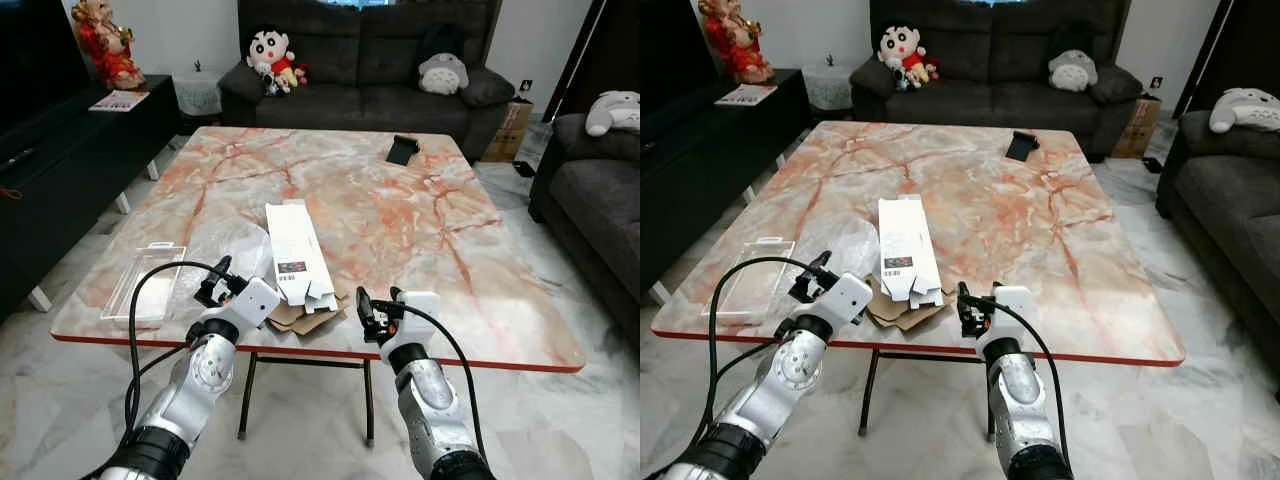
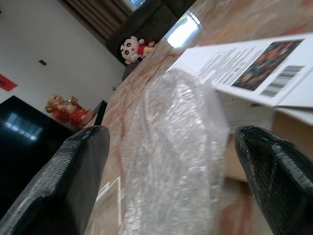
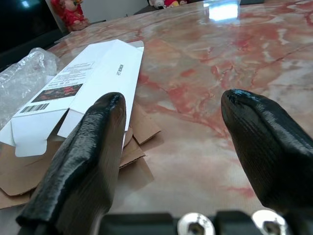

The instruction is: Picking trash to rubbish bin

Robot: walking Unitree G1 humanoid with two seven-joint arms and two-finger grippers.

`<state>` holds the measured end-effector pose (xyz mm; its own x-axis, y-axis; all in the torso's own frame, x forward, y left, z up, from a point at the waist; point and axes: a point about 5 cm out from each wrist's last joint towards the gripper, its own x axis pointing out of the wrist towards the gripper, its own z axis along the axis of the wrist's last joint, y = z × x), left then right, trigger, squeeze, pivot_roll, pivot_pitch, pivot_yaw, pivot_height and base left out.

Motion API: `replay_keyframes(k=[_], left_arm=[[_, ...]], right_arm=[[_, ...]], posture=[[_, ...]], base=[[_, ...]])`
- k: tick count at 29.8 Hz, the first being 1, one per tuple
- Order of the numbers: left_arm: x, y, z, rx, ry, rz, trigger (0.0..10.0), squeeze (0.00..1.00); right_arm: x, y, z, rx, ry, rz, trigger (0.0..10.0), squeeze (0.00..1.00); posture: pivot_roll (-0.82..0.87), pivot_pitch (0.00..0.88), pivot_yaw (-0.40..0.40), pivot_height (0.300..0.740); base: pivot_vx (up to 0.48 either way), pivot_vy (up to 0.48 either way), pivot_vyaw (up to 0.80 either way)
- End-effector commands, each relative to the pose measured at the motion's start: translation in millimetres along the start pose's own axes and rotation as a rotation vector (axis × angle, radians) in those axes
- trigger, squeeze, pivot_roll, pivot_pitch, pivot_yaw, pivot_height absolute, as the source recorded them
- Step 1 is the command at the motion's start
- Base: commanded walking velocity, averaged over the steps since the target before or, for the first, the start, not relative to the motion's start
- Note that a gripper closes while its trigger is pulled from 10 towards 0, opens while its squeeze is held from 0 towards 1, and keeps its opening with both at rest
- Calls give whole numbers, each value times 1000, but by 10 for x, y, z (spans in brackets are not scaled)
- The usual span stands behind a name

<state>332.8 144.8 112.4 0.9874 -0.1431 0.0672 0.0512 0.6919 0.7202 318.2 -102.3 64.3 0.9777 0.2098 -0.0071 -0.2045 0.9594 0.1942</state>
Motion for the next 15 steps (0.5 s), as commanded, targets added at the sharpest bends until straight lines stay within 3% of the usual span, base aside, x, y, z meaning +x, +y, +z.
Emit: replay_keyframes(k=[1,15], left_arm=[[25,-10,-21,43,17,-16,10000,0],[128,-98,-32,172,55,-91,10000,0]], right_arm=[[1,4,9,-2,-3,3,10000,0],[11,-11,23,-5,-10,-6,10000,0]], posture=[[179,17,-25,740],[166,0,-9,740]], base=[[0,0,0],[0,0,0]])
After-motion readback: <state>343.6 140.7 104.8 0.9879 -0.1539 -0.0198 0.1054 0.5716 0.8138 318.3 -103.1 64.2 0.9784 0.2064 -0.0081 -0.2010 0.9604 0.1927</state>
